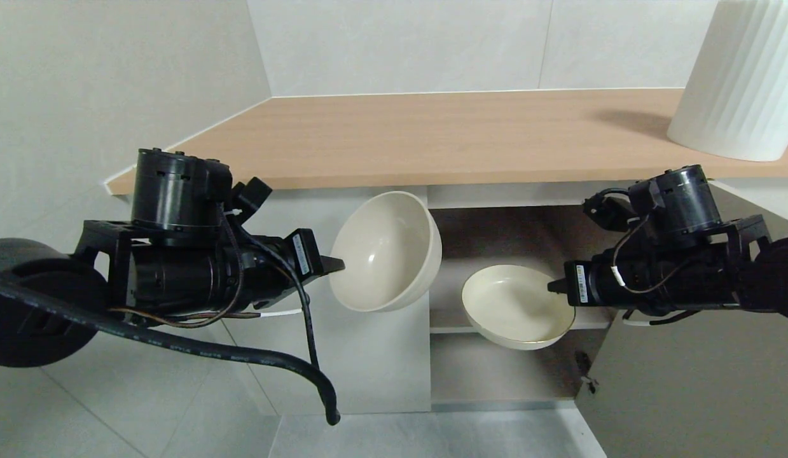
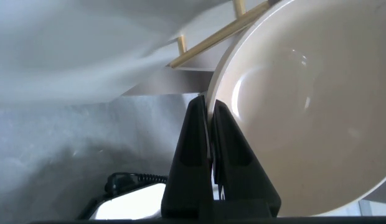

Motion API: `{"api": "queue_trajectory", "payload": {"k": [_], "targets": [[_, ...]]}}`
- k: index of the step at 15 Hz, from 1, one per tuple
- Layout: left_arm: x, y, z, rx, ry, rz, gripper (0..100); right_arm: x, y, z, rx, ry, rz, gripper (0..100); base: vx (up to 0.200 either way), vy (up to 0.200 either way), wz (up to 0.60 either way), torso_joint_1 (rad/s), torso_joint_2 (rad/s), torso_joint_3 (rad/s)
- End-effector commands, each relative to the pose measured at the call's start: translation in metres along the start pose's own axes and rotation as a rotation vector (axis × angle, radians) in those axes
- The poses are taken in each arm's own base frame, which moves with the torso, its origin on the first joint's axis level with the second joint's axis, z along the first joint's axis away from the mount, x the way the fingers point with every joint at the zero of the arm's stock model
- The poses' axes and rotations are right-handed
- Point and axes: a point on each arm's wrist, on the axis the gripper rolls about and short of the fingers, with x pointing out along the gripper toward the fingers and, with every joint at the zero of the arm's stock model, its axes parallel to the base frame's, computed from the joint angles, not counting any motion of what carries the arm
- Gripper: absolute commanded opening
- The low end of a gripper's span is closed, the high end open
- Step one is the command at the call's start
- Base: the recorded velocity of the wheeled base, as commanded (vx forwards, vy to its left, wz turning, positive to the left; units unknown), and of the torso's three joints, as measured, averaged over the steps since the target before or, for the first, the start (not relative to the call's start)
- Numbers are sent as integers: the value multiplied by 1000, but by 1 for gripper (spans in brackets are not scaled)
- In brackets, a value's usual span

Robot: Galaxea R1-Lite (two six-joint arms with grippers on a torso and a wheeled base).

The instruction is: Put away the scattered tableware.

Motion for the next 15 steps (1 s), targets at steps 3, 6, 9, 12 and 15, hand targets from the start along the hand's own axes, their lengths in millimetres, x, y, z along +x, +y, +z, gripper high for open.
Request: {"api": "queue_trajectory", "payload": {"k": [3, 6, 9, 12, 15], "targets": [[1, 0, 0, -1, 1, 1, 0, 7, -1, -2, 3, 17, -8, 0, 0, 0, 0, -7, 25, 14], [1, 0, 0, -1, 2, 1, 0, 28, -5, -7, 4, 46, -45, 0, 0, 0, 0, 0, 0, 0], [3, 0, -1, -1, 8, 3, 0, 75, -12, -18, 3, 36, -112, 0, 0, 0, 0, 0, 0, 0], [5, 2, -2, -2, 16, 9, 0, 109, -20, -30, 5, 55, -146, 0, 0, 0, 0, 0, 0, 0], [6, 2, -3, -3, 17, 10, 0, 147, -40, -37, 33, 79, -226, 0, 0, 0, 0, 0, 0, 0]]}}
